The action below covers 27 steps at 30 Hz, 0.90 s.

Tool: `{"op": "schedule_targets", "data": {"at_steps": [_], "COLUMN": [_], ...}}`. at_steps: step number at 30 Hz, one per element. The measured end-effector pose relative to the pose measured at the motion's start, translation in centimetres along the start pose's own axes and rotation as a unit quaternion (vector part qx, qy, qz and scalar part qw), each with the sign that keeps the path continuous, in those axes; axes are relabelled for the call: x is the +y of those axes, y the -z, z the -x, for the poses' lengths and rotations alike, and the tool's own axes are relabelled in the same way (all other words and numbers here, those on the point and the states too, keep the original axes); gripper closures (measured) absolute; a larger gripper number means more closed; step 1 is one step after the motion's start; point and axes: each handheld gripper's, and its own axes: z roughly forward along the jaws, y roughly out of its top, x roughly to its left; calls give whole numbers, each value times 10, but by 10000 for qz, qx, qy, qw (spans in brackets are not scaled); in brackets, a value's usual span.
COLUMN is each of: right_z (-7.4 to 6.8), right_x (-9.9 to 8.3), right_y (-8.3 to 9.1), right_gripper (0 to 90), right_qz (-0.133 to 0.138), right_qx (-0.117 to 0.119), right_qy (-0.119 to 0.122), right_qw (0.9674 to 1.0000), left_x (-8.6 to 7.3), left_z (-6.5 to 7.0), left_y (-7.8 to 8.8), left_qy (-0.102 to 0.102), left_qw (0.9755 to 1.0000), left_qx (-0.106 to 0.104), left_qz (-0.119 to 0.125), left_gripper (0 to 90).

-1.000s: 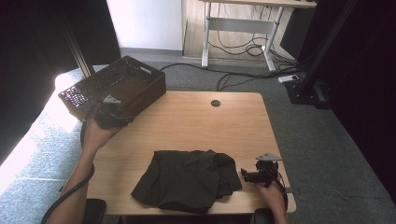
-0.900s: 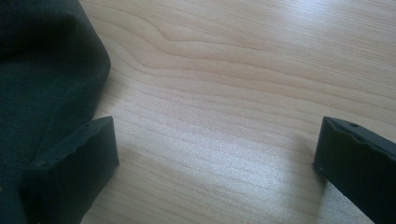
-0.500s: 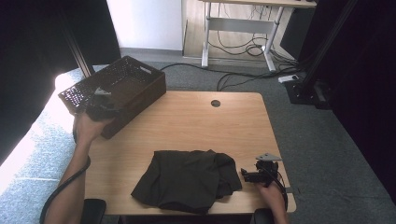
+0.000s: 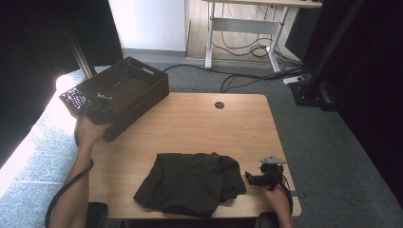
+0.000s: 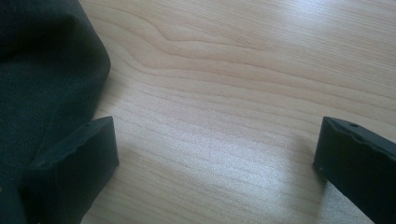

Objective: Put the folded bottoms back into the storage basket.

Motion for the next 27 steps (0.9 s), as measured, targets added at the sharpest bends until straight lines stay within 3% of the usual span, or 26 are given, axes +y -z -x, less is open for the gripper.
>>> {"op": "schedule_targets", "data": {"at_steps": [3,4,6,10,19,27], "right_z": [0,0,0,0,0,0], "right_x": [0,0,0,0,0,0], "right_y": [0,0,0,0,0,0], "right_gripper": [0,0,0,0,0,0], "right_qz": [-1,1,1,1,0,-1], "right_qx": [0,0,0,-1,0,-1], "right_qy": [1,1,2,-1,1,0], "right_qw": [10000,10000,10000,10000,10000,10000], "left_x": [0,0,0,0,-3,-11], "left_z": [2,4,7,12,28,40], "left_y": [0,0,-1,-1,1,6], "left_qy": [-83,-137,-290,-561,-700,-955], "left_qw": [9999,9998,9996,9980,9971,9946], "left_qx": [-126,-111,-31,-305,-297,-389], "left_qz": [-32,-38,-50,0,81,141], "left_gripper": [687,742,756,807,820,820]}}
